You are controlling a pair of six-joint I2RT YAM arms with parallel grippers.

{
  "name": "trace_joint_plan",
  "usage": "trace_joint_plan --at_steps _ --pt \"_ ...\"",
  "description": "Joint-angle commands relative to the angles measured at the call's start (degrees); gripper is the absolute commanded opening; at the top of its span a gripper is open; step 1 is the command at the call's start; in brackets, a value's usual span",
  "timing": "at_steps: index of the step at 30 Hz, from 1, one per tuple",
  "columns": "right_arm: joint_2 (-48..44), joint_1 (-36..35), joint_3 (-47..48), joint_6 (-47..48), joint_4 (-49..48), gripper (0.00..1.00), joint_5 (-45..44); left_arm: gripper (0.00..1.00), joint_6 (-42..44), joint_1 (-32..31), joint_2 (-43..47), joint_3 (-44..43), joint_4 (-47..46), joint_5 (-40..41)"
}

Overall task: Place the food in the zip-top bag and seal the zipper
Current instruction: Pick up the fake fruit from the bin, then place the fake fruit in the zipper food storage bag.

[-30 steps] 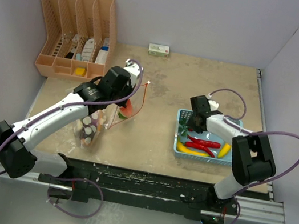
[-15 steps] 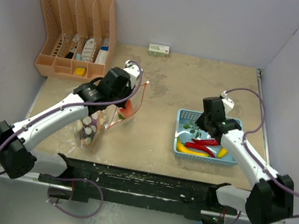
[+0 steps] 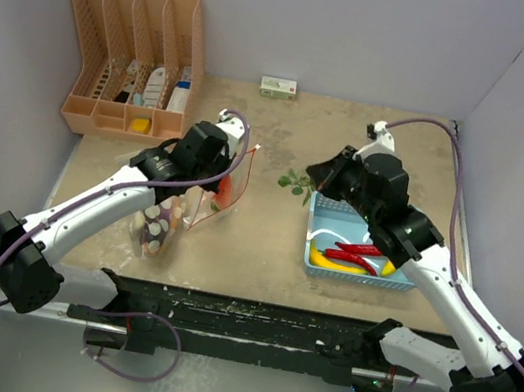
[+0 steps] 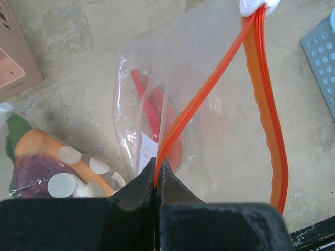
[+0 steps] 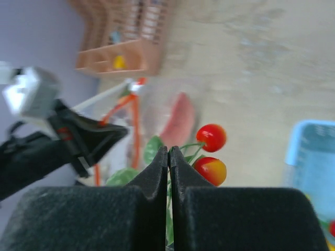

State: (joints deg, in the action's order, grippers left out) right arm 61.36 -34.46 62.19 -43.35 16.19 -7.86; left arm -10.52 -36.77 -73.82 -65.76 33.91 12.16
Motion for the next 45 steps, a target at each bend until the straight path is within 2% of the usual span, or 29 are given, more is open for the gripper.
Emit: trace_joint_plan --at_steps 1,5,10,16,22,31,42,45 --pt "3.26 -1.56 3.63 -1.81 -14.79 0.00 10.83 0.00 -1.08 -0.17 0.49 -0.28 -2.72 -0.20" --pt "8.36 -3.73 5.75 -2.76 -22.20 0.00 16.68 0.00 -0.81 -0.17 0.26 -1.06 -2.77 -0.04" --pt "13.26 -5.52 3.59 -6.01 -33.55 0.00 24.74 0.00 -0.47 -0.21 -0.08 -1.56 -2.99 0.05" --pt "17.06 -7.56 2.89 -7.87 -37.93 0.00 25.56 0.00 -0.62 -0.13 -0.54 -1.70 -3.47 -0.44" --pt "22.10 -9.64 3.81 -7.13 -37.61 0.00 22.87 0.00 -0.79 -0.22 -0.57 -2.26 -3.27 -0.65" --pt "29.39 -9.76 0.20 -9.16 -39.71 0.00 20.28 0.00 -0.72 -0.22 0.72 -3.94 -1.69 -0.42" --pt "24.53 -10.06 -3.50 -9.14 -37.46 0.00 15.41 0.00 -1.43 -0.18 0.32 -4.39 -1.02 0.42" --pt "24.04 -10.42 -1.77 -9.17 -33.05 0.00 9.99 0.00 -1.98 -0.16 0.41 -4.70 -1.34 -0.49"
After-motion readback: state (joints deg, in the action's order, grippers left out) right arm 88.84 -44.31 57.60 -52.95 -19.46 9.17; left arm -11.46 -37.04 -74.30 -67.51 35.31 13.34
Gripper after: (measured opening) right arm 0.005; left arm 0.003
